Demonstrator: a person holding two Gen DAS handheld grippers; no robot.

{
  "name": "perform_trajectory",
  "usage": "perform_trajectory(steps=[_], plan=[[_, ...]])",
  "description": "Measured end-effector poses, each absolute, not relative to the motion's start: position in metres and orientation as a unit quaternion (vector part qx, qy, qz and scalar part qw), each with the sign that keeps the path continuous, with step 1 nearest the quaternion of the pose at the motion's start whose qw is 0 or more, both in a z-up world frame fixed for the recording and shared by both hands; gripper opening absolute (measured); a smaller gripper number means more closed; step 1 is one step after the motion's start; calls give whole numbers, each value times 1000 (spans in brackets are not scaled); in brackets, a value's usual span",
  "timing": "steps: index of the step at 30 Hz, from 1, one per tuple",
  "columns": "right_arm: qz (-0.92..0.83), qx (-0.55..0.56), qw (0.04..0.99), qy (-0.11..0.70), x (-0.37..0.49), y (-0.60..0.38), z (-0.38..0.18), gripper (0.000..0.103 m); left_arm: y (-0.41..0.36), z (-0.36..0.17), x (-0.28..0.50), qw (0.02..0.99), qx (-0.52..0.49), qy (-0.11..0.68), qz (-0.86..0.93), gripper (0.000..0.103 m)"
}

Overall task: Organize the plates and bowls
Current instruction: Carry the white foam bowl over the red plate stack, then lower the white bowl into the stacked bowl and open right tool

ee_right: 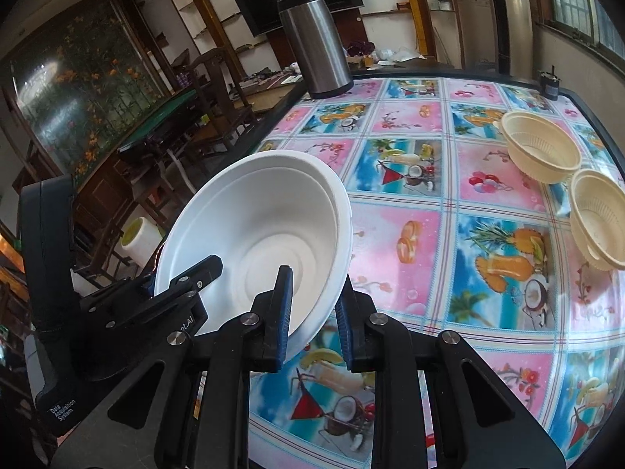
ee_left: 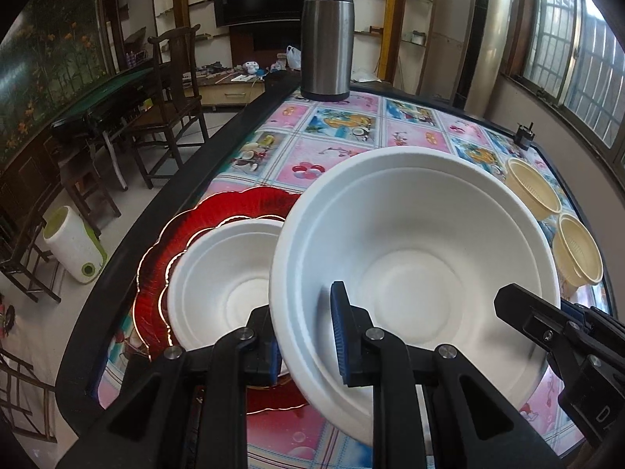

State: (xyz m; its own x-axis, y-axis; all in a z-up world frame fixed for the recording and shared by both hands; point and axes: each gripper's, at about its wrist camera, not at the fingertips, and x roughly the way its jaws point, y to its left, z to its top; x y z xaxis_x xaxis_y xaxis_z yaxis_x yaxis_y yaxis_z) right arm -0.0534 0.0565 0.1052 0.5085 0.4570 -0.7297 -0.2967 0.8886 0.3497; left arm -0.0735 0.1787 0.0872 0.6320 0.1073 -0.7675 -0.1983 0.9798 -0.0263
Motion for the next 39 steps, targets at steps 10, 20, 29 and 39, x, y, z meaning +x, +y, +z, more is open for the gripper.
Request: perform_trajectory(steps=[10, 20, 29, 39], plan=[[253, 55, 857, 446, -41, 108, 110, 22, 222, 92, -81, 902, -83, 407, 115, 20], [269, 29, 843, 464, -21, 155, 98, 22, 255, 78, -73, 891, -106, 416, 145, 20], [266, 27, 828, 493, -12, 167, 70, 22, 263, 61, -69, 883, -106, 432, 150, 20], [258, 24, 826, 501, -9, 171, 62, 22, 266, 52, -71, 881, -111, 436, 147, 20]])
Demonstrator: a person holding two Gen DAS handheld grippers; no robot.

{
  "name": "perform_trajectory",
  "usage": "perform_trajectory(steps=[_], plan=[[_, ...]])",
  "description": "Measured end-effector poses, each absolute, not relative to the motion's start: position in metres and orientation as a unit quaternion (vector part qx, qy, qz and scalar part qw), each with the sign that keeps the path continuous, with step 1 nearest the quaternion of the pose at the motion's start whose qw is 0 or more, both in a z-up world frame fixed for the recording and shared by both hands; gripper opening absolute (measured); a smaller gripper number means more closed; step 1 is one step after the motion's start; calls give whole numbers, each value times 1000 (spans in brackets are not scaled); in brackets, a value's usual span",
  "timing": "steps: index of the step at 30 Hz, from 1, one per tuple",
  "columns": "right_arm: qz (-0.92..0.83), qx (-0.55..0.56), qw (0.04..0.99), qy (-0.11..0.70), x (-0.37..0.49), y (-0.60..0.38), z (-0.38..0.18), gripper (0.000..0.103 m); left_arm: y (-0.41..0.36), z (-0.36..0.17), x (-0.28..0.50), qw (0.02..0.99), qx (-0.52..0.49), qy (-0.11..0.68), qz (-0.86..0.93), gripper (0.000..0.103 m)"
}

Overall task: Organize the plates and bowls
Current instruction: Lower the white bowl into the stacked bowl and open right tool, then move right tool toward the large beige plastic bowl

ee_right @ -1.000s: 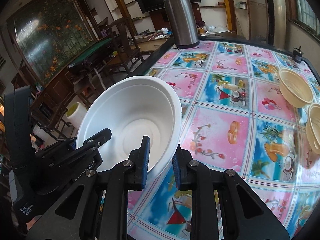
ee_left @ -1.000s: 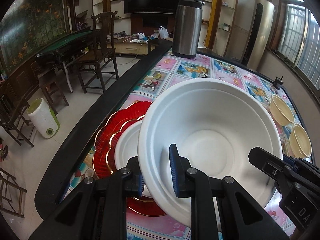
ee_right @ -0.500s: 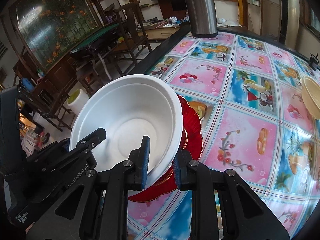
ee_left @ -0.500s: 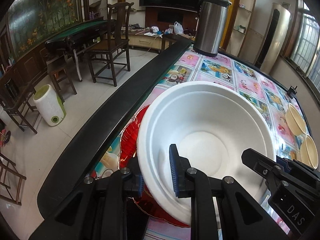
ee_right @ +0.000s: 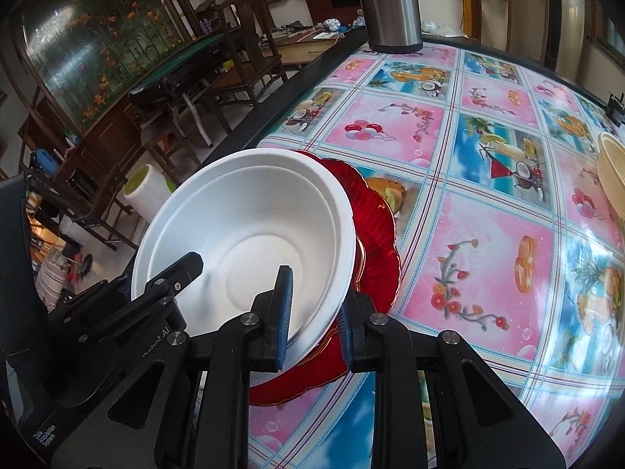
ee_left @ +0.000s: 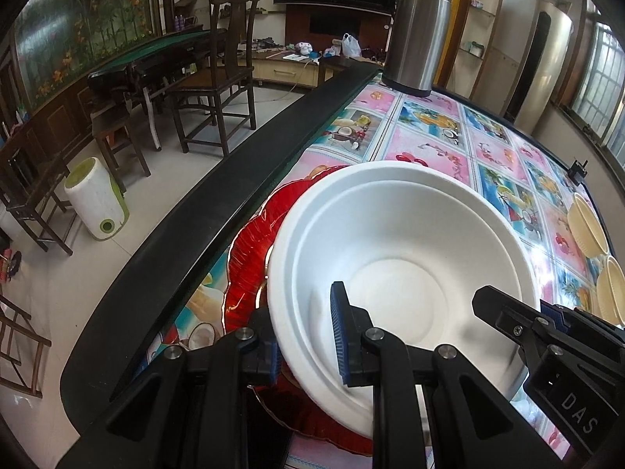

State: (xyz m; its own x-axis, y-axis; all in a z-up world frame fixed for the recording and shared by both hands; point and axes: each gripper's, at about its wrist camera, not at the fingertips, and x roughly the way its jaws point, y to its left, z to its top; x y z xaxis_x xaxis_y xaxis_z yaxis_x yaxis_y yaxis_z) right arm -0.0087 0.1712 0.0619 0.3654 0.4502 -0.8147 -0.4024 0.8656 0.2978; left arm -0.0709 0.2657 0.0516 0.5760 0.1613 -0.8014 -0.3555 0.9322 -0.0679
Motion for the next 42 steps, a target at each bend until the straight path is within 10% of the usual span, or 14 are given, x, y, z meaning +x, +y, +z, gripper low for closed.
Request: perform_trajectory(steps=[7, 15, 18, 42], plan=[[262, 56, 814, 515, -5, 166, 56, 24, 267, 52, -73, 880, -118, 434, 151, 25], [257, 61, 822, 505, -14, 161, 65, 26, 267, 67, -83, 893, -118, 400, 171, 73], [253, 63, 827, 497, -18, 154, 71, 38, 265, 71, -86, 895, -117, 394, 173, 73], [206, 105, 858, 458, -59, 55, 102, 38, 180, 101, -96, 927, -77, 352, 107, 73]])
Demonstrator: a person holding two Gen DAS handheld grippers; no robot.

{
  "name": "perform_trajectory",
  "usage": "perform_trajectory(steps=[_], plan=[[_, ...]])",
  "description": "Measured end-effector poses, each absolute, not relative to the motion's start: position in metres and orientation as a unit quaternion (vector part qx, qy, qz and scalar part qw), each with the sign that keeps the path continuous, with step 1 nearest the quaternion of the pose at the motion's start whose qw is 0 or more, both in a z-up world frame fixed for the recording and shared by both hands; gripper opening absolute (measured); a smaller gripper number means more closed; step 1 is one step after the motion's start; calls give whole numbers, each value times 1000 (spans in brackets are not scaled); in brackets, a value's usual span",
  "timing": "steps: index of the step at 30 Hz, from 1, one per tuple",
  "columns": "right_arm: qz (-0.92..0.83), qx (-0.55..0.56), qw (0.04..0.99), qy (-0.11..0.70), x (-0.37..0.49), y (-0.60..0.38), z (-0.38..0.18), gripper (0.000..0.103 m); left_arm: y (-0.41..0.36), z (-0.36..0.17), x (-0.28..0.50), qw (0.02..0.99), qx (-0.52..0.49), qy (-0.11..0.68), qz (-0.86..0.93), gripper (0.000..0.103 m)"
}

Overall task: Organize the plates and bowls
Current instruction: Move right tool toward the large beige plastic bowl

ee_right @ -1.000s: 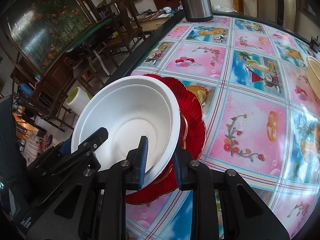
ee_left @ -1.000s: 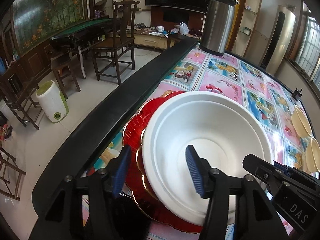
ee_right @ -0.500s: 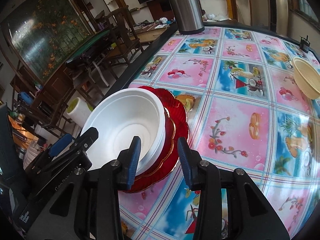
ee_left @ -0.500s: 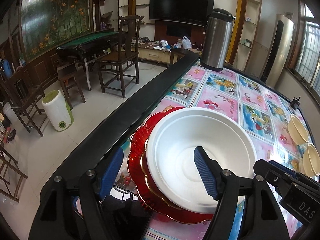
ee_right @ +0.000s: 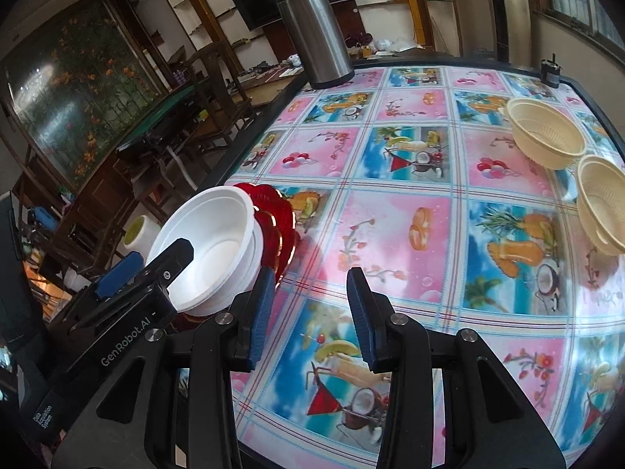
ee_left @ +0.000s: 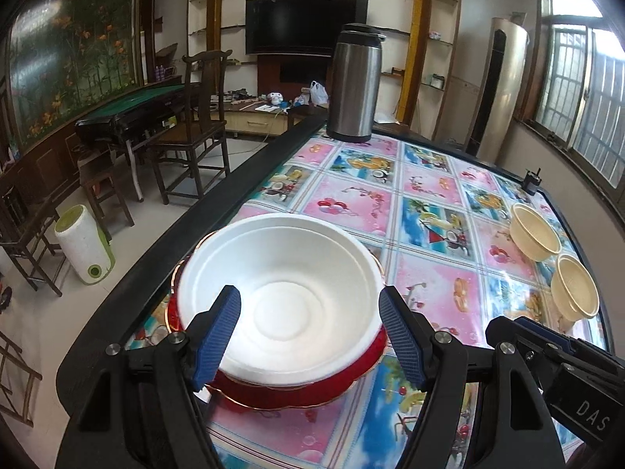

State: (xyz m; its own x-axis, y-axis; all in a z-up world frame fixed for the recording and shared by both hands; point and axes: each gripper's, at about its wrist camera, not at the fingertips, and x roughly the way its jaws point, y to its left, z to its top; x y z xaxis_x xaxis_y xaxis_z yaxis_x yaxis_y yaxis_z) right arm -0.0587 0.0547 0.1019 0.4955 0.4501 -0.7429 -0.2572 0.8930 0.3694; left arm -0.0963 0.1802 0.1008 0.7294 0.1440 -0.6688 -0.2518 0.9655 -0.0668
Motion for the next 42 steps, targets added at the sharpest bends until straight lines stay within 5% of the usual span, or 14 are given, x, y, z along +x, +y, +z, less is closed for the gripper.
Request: perform_trajectory(steps=[7, 42], plan=[[173, 125, 865, 454, -67, 9, 102, 47, 133, 99, -92, 930, -48, 359, 66, 73], [-23, 267, 854, 447, -74, -237, 59, 47, -52, 68, -29, 904, 19, 421, -78, 74]])
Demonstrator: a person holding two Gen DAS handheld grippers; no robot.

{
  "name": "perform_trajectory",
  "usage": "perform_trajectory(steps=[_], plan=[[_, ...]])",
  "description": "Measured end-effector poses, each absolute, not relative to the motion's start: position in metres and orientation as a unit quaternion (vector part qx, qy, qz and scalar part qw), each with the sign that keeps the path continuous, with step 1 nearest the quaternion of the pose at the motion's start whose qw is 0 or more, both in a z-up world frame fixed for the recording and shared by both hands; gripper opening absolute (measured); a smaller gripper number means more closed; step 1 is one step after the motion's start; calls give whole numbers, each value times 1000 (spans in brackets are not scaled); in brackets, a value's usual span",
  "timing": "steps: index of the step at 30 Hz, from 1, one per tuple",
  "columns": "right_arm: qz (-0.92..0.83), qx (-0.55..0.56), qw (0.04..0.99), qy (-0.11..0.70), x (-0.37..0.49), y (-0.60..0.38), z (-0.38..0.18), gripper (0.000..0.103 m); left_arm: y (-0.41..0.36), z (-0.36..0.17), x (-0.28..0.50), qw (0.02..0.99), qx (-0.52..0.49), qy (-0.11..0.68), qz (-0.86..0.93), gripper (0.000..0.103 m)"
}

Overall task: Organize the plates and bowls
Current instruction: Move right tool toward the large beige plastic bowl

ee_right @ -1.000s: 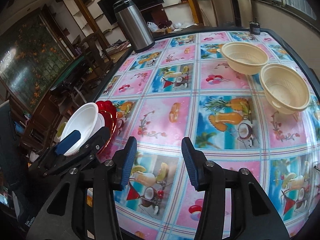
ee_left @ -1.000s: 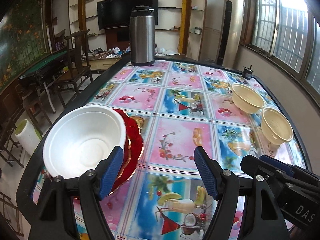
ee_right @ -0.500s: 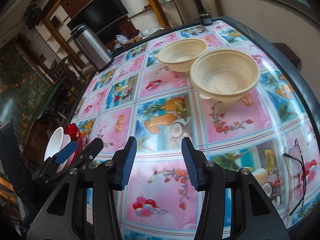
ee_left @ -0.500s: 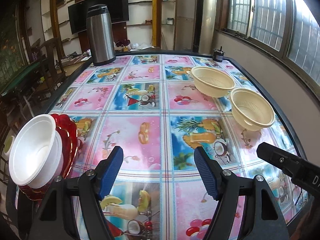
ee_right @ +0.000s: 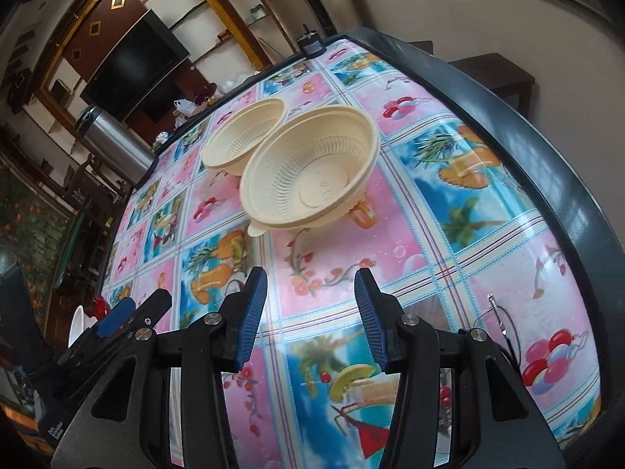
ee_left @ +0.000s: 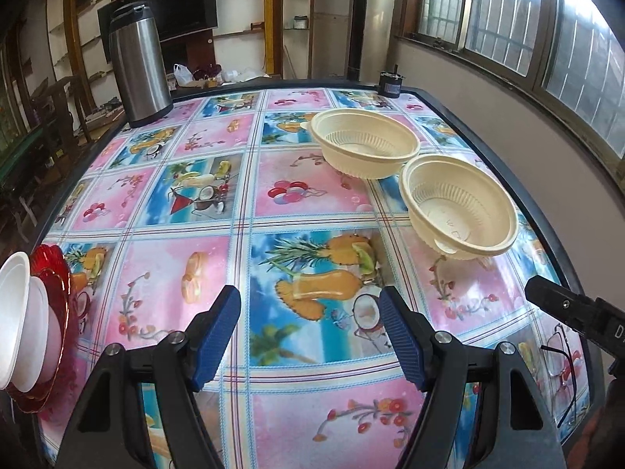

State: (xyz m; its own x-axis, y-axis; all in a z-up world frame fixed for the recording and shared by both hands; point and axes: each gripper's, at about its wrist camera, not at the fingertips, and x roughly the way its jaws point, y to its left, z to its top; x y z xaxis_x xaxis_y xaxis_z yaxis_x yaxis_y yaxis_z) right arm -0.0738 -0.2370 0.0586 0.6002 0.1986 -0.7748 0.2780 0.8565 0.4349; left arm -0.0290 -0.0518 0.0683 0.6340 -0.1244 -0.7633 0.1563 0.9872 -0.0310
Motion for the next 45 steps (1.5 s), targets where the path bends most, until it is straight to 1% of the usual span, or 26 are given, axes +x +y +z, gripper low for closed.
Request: perform_trajectory(steps=[5, 16, 22, 35, 36, 39, 40, 41, 42, 43, 45], plan=[[-30, 276, 848, 452, -63, -252, 51, 46, -66, 67, -13, 899, 17, 429, -85, 74], [-48, 292, 847, 442, -24, -282, 55, 46, -96, 70, 35, 892, 3, 441, -98, 74], [-44, 298, 836, 458, 1, -287, 39, 46, -117, 59, 54, 882, 9, 458, -110, 74], [-35, 291, 843, 452, 22, -297, 24, 46, -139, 30, 75, 860, 22, 498, -107, 74], [-37, 289, 845, 449, 22, -297, 24, 45, -141, 29, 76, 860, 24, 498, -108, 74], [-32, 282, 848, 448, 22, -295, 25, 32, -143, 27, 77, 858, 22, 501, -111, 72], [-30, 281, 848, 449, 22, -294, 24, 29, -144, 27, 77, 857, 23, 501, -115, 70], [-28, 278, 848, 450, 22, -294, 24, 26, -145, 27, 76, 857, 24, 501, -120, 52], [-25, 275, 848, 452, 21, -292, 24, 23, -146, 26, 74, 853, 27, 505, -125, 31], [-22, 271, 849, 453, 20, -290, 24, 23, -148, 25, 73, 849, 29, 511, -130, 25], [-16, 262, 852, 454, 18, -284, 26, 23, -151, 23, 72, 848, 39, 513, -131, 23]])
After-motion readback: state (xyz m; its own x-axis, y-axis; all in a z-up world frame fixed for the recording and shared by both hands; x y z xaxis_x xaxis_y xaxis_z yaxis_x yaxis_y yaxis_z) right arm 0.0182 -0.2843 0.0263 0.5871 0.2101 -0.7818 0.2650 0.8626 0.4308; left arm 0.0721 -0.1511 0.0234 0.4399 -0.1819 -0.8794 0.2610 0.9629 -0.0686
